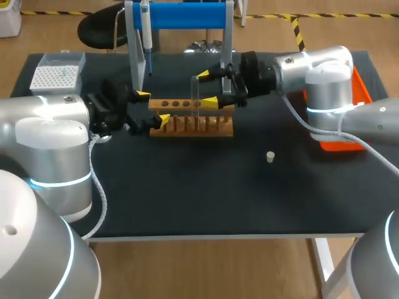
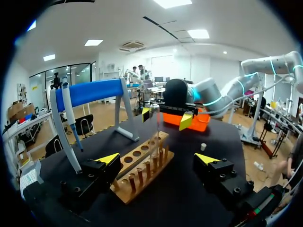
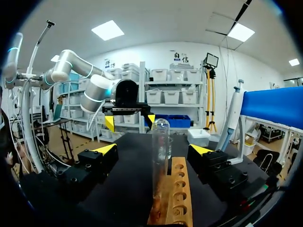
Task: Invert the test tube, pick up the pipette, mount the tip to pipette, aspirate from beaker and dispense into the tube, eject the tip, return the pipette, and cap with the stopper.
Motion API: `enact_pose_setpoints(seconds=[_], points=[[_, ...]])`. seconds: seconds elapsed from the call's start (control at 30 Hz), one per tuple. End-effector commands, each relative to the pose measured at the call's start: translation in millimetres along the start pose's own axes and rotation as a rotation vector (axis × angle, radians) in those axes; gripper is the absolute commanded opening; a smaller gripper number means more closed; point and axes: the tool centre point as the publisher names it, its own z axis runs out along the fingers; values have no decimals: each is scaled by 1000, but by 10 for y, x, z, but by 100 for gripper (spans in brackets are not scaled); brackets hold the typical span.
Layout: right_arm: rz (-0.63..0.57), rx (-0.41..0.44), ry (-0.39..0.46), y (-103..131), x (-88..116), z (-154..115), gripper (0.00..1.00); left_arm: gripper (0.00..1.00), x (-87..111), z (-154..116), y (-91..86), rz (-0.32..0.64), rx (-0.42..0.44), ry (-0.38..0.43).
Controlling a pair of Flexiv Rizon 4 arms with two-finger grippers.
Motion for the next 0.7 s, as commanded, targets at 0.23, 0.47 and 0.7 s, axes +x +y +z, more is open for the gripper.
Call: enact_pose_setpoints(seconds=[0.23,0.47,0.7], points=[[3,-26,1,-68,-158,147,83,100,-6,-1,-6,-1,-3,2],[-2,-30,0,-73,-199,231,70,100,-6,-1,-6,-1,-3,2],[-4,-35,-1,-78,-220,263,61,100,-6,-1,-6,-1,-3,2]])
